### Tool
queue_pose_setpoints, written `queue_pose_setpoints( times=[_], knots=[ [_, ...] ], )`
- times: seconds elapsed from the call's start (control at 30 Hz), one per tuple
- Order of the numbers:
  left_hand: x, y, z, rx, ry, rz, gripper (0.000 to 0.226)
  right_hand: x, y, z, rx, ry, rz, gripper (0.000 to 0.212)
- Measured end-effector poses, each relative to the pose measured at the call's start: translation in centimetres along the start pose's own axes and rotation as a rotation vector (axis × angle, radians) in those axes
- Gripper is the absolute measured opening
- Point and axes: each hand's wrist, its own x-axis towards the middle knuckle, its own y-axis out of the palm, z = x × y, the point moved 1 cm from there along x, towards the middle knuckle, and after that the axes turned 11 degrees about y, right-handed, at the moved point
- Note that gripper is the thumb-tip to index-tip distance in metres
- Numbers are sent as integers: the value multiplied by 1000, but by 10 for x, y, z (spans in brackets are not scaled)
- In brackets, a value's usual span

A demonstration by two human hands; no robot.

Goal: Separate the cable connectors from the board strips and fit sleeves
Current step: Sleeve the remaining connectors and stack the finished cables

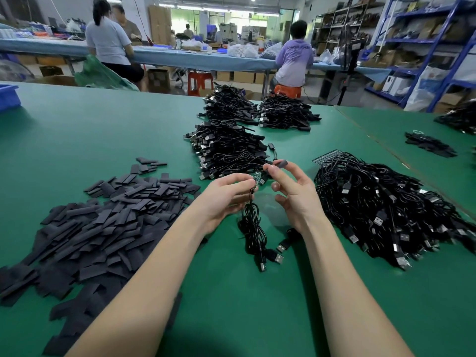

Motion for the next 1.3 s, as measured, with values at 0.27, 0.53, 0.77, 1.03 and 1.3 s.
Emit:
queue_pose_setpoints(
  times=[0.27,0.53,0.77,1.03,1.3],
  knots=[
    [0,-3,-2,72,22,30,14,-5,2,1,-62,-1,67,19],
    [0,-9,-2,61,32,103,5,-5,-1,2,-130,-21,122,19],
    [1,-15,-6,138,77,170,8,-6,-3,4,-151,-38,160,15],
    [1,-21,-8,229,100,205,9,-7,-7,7,-236,-21,198,13],
    [1,-21,-7,151,138,209,25,-9,-9,10,-213,-4,324,19]
  ],
)
